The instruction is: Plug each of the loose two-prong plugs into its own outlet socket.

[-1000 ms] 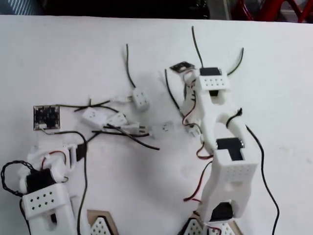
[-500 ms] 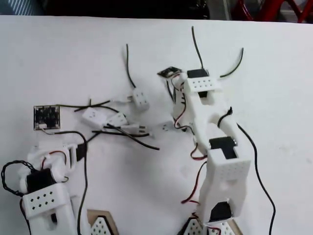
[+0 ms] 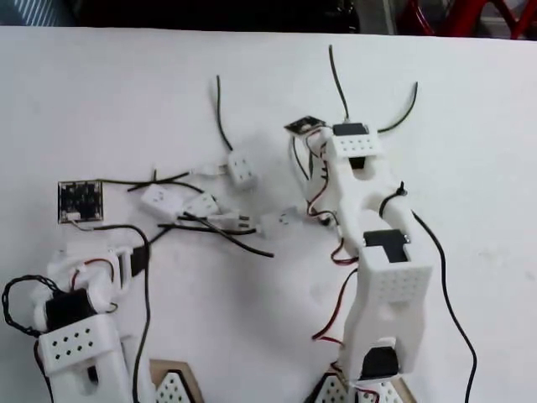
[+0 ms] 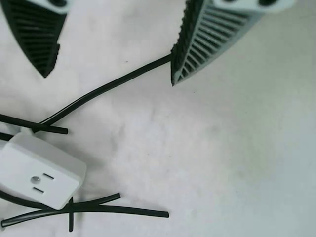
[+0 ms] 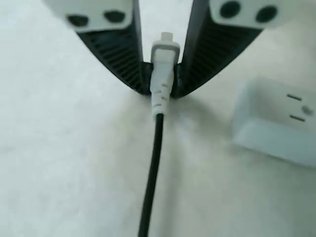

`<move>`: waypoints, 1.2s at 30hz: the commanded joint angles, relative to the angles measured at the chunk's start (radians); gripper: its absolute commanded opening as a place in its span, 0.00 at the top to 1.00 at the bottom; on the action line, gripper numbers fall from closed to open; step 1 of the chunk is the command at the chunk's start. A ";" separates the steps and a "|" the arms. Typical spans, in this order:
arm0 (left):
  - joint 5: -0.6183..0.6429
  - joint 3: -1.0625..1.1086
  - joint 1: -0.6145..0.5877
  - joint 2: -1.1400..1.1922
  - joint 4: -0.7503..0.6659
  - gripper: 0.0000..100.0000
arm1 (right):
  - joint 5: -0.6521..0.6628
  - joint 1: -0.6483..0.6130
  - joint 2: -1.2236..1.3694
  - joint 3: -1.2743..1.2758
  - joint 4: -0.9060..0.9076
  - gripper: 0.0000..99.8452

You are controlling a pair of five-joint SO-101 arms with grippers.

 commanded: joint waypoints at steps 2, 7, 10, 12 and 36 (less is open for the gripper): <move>0.006 -0.002 -0.005 -0.016 -0.021 0.65 | 0.002 0.001 -0.005 -0.009 -0.012 0.98; 0.006 -0.002 -0.005 -0.016 -0.021 0.65 | -0.005 0.001 -0.005 -0.011 -0.010 0.94; 0.006 -0.002 -0.005 -0.016 -0.021 0.65 | -0.006 0.001 -0.005 -0.011 0.002 0.90; 0.006 -0.002 -0.005 -0.016 -0.021 0.65 | -0.006 -0.001 -0.005 -0.011 0.010 0.91; 0.006 -0.002 -0.005 -0.016 -0.021 0.65 | 0.000 0.019 0.054 -0.140 0.131 0.98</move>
